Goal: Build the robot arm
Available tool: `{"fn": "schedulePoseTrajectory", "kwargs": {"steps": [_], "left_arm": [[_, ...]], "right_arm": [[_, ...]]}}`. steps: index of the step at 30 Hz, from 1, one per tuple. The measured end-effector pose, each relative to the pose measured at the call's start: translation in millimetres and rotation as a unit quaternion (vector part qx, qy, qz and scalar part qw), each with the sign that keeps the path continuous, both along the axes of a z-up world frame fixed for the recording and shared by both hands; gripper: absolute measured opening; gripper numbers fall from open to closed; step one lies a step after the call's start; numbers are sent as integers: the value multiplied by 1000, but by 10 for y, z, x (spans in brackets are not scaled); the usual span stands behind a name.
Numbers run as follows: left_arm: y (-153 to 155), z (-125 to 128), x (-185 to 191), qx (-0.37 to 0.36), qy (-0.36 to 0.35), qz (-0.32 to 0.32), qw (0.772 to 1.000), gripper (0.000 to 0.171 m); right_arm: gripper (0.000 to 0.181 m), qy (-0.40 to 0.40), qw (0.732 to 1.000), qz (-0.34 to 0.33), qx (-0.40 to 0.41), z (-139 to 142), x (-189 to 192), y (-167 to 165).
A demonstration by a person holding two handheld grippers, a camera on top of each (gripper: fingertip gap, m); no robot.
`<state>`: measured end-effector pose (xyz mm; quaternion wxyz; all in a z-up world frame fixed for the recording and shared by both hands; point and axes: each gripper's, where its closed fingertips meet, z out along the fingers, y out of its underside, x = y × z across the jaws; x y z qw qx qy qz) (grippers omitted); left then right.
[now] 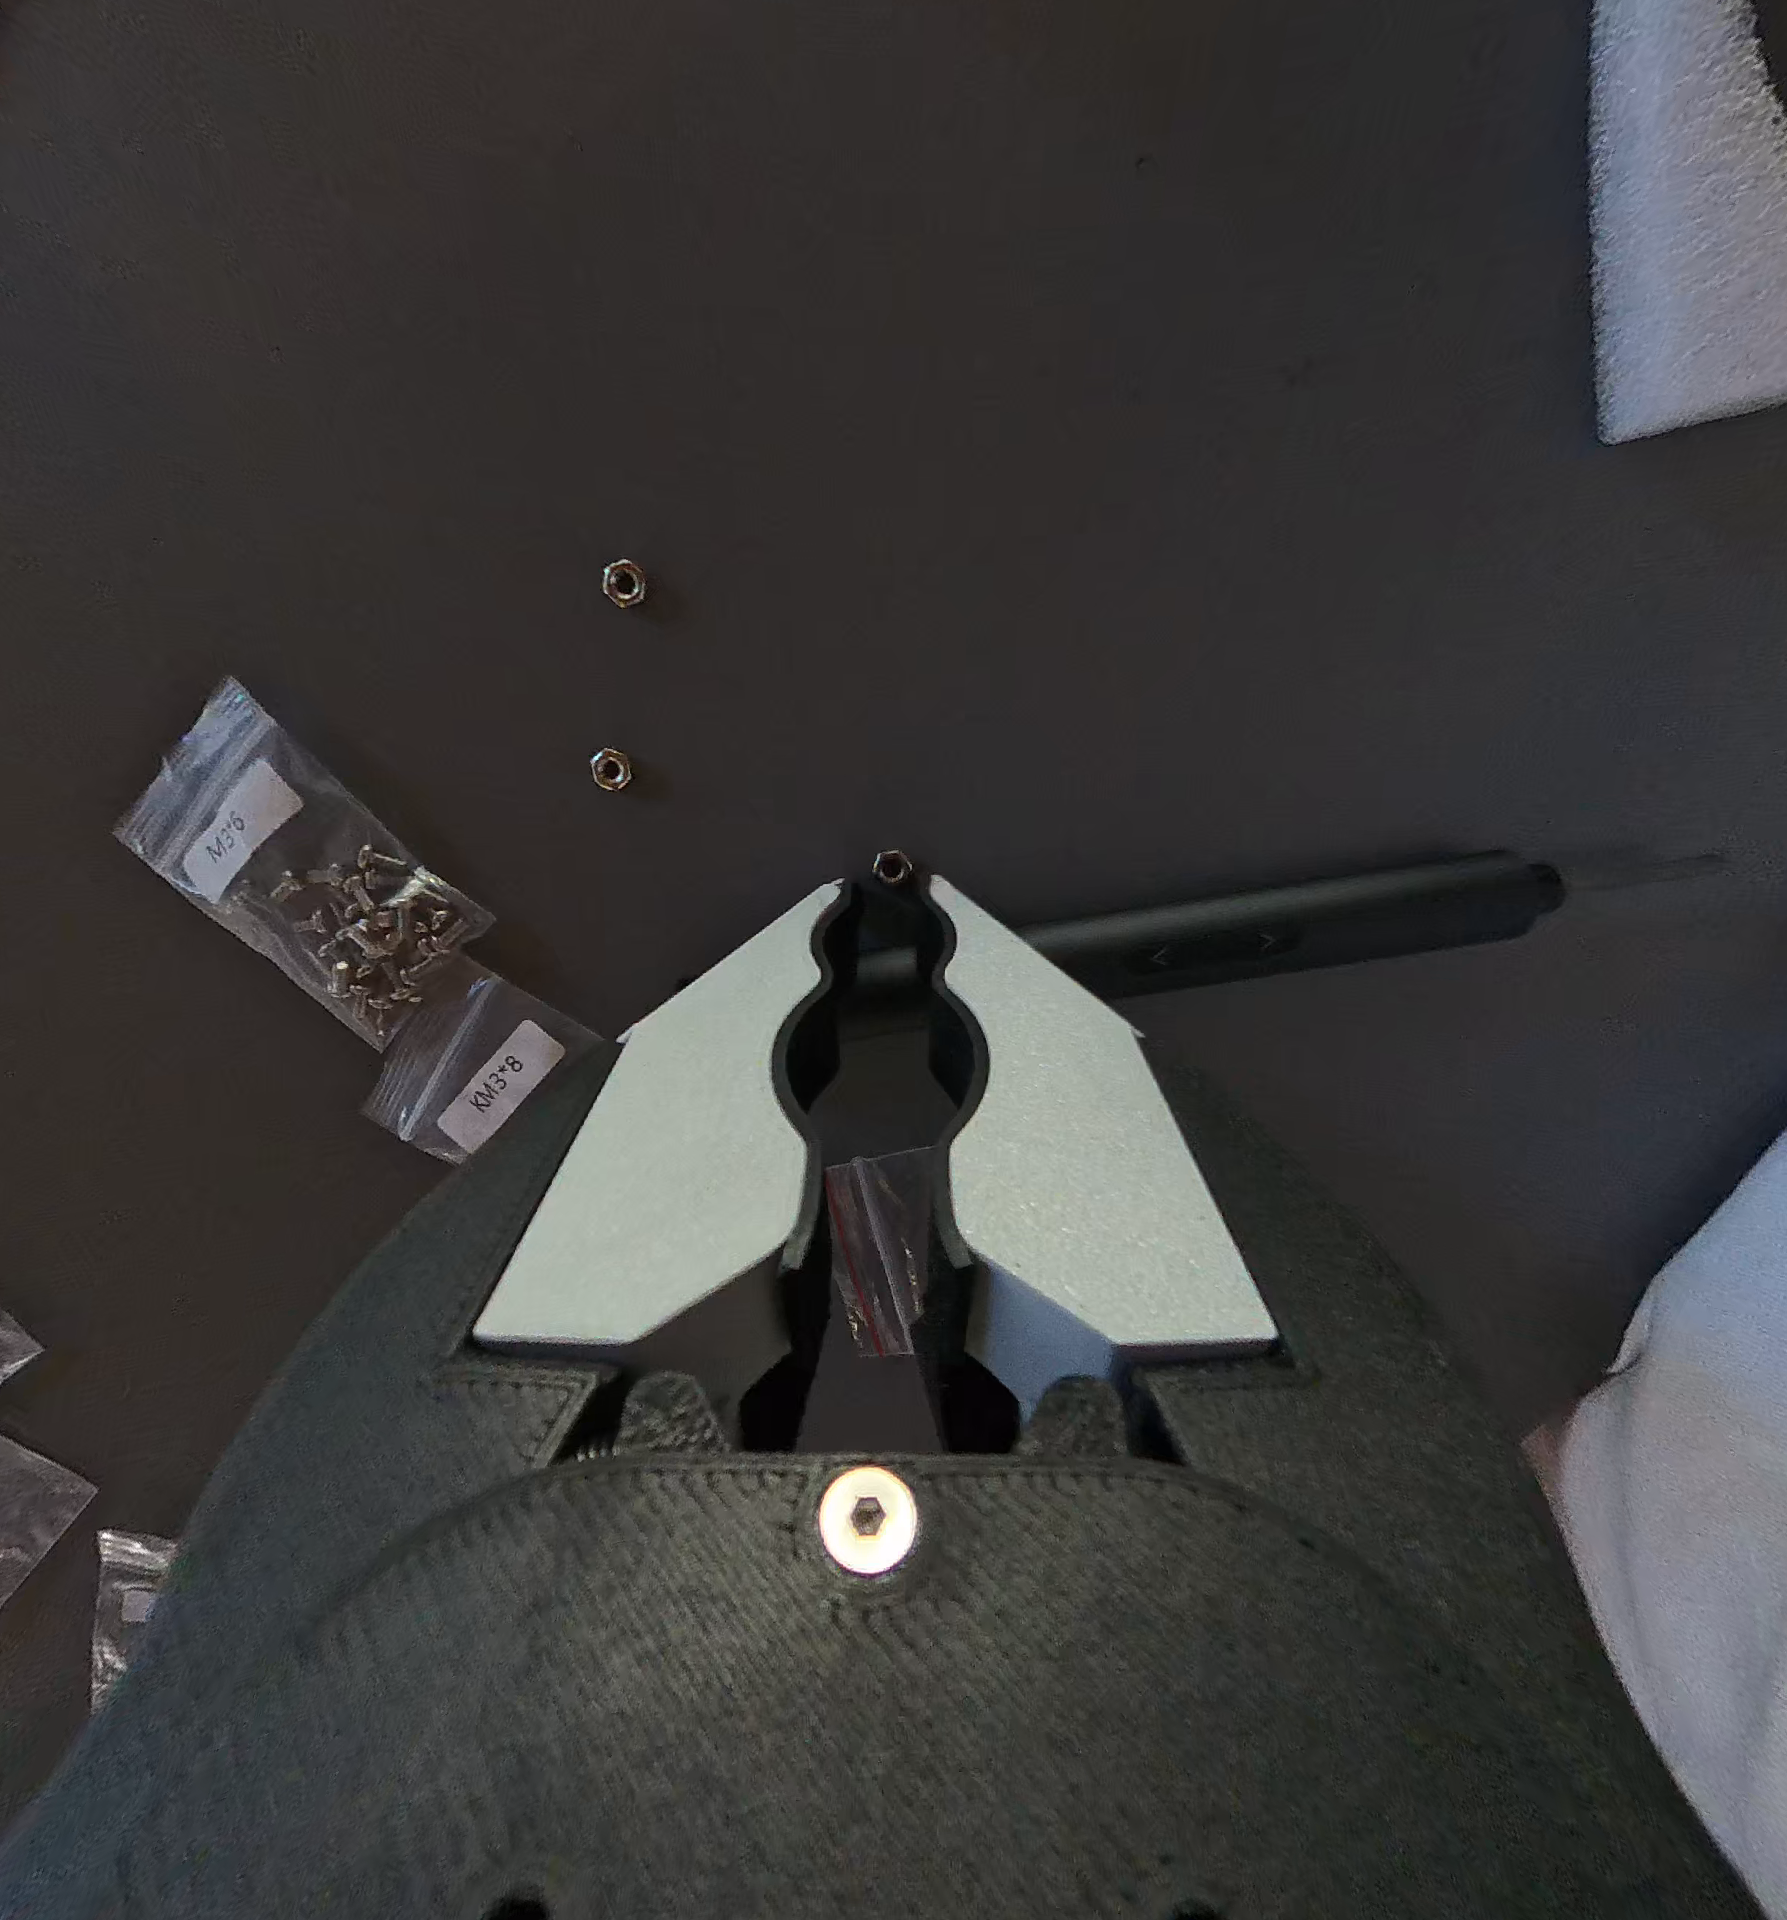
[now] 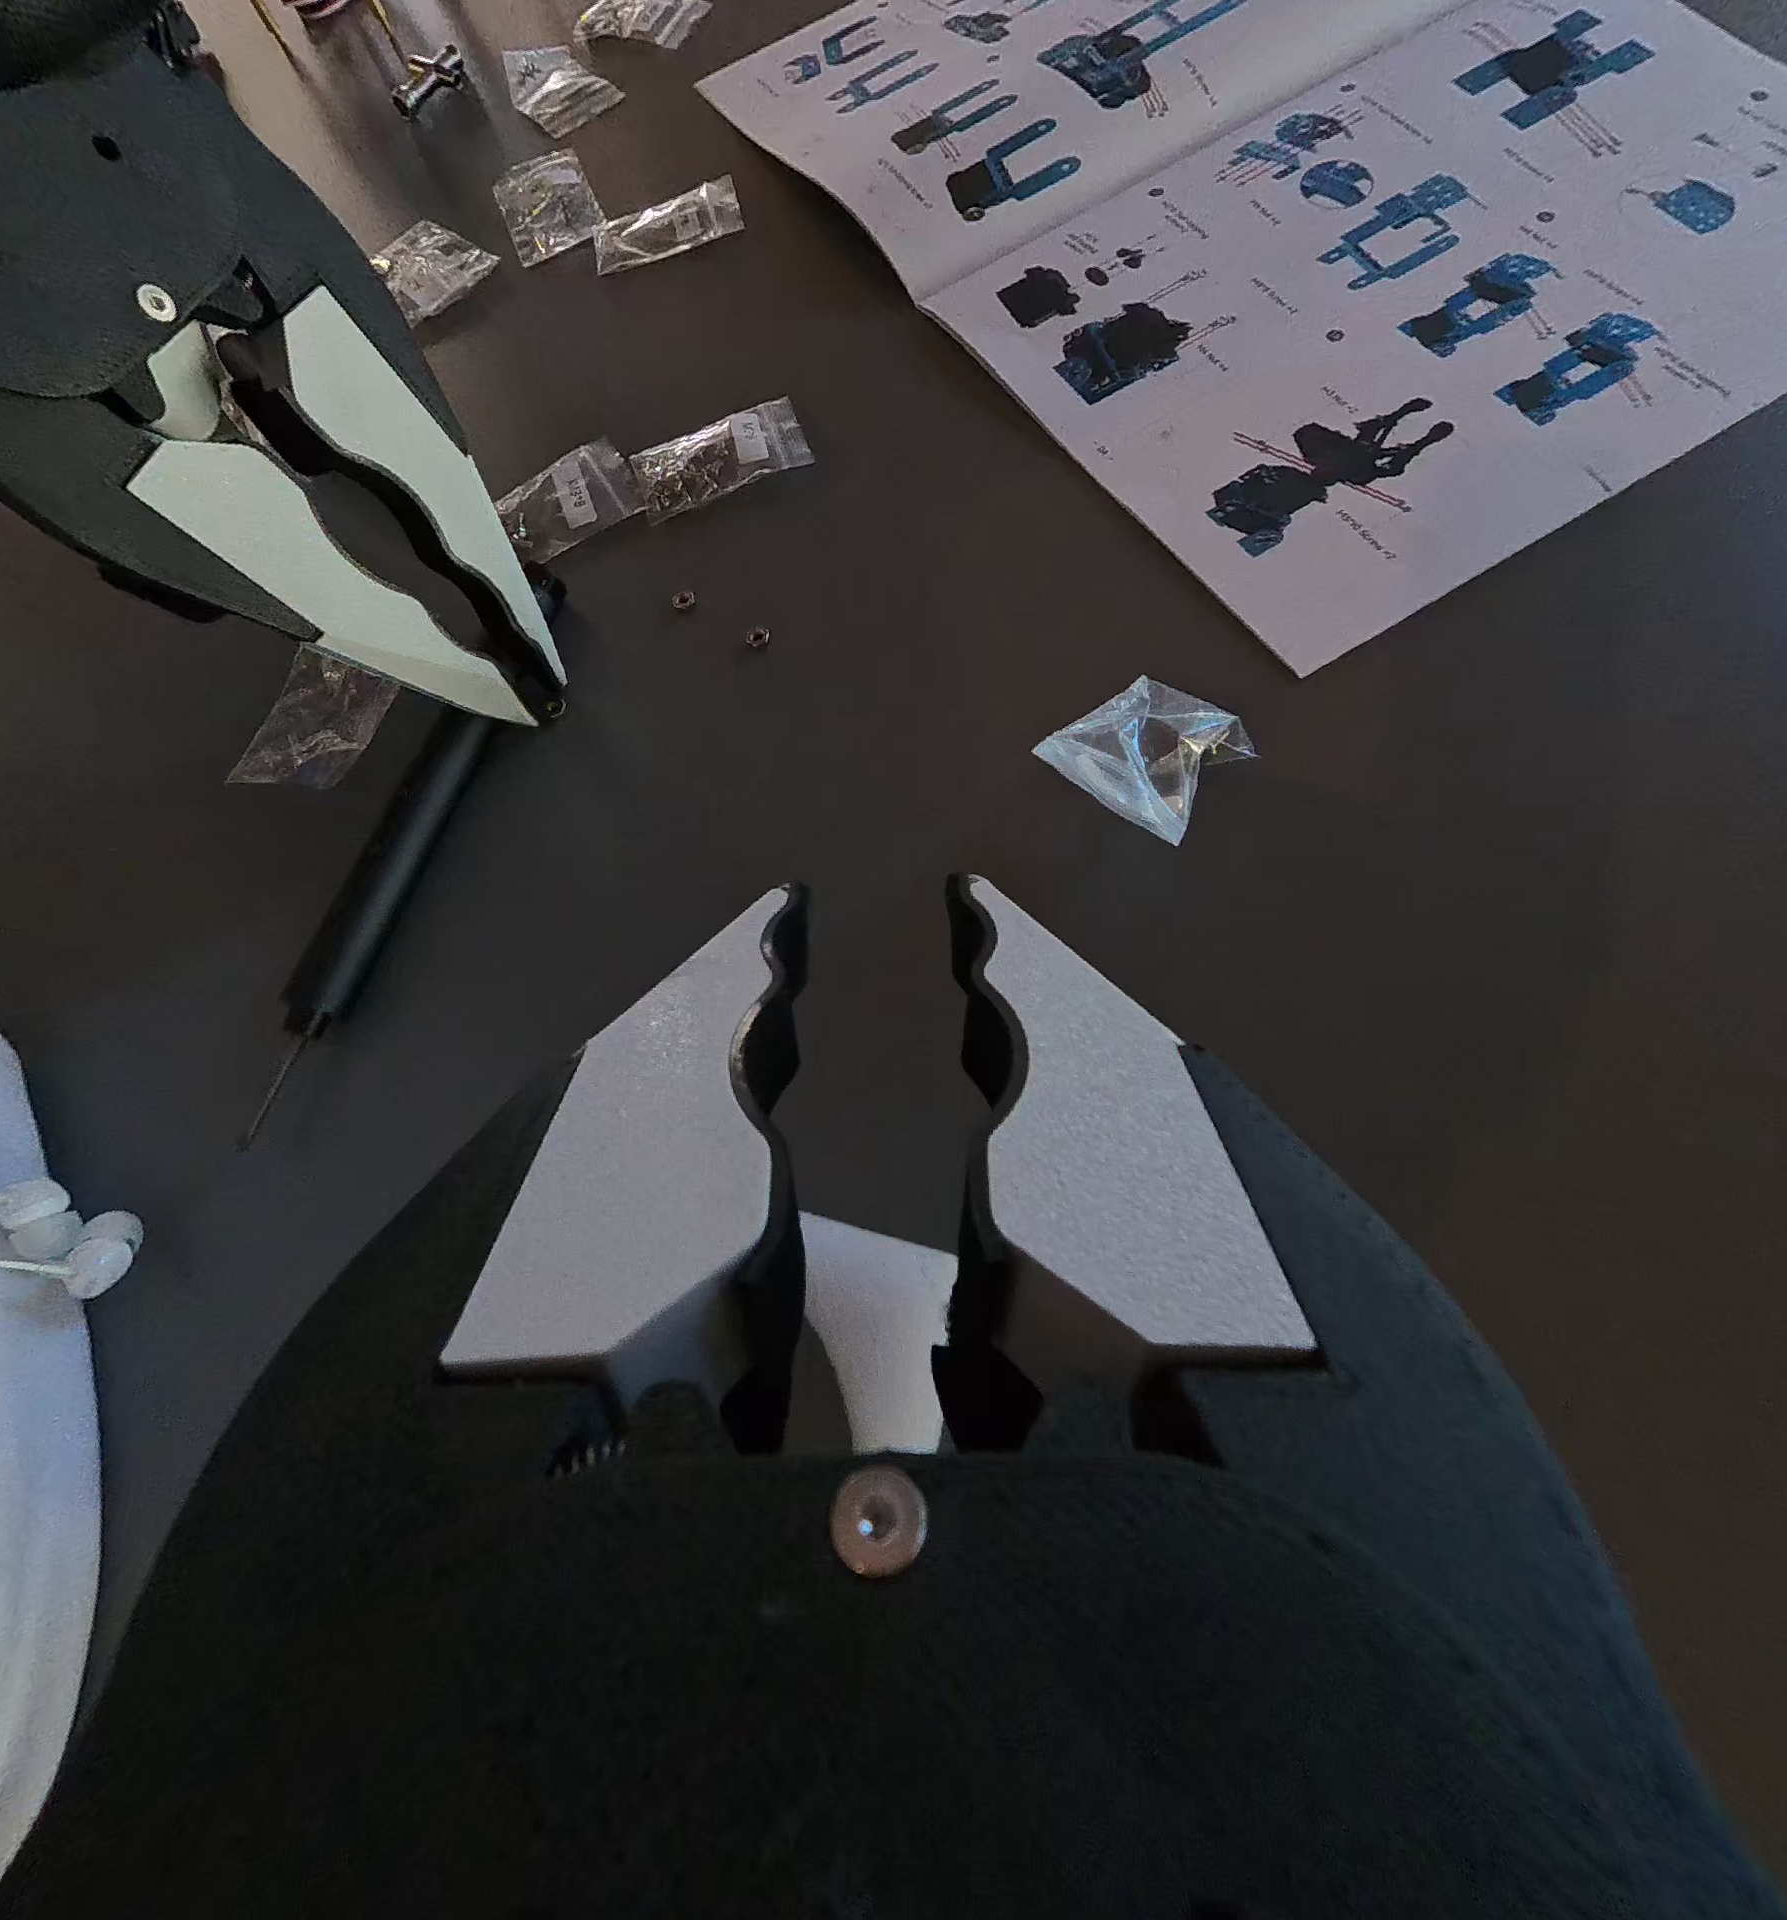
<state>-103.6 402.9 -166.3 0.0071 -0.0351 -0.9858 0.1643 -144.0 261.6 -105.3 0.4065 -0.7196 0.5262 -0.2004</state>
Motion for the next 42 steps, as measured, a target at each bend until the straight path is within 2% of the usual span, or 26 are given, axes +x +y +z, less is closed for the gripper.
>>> {"fn": "schedulePoseTrajectory", "kwargs": {"steps": [8, 15, 26, 33, 37, 39, 41, 42], "left_arm": [[102, 12, -46, 3, 39, 23, 999, 19], [49, 6, -29, -8, 8, 16, 1000, 21], [-76, 1, -24, -25, -17, -14, 999, 6], [-109, 46, 22, -49, -16, -2, 999, 6], [-219, 277, 55, -118, 27, 30, 992, 5], [-284, 436, 68, -165, 73, 54, 982, 5], [-362, 639, 46, -225, 144, 80, 960, 5], [-403, 770, 10, -261, 190, 88, 942, 5]], "right_arm": [[27, -10, 1000, -4, 4, 39, -30, -32], [27, -5, 1000, 1, 2, 11, -36, -7], [27, -2, 1000, -2, -2, -12, -46, -28], [27, 0, 1000, -3, -2, -29, -42, -33], [27, -6, 1000, 2, 1, -25, -30, -8], [27, -18, 1000, 15, 3, 5, -17, 50], [27, -49, 998, 38, 7, 90, 7, 162], [27, -71, 996, 52, 9, 157, 19, 240]]}}
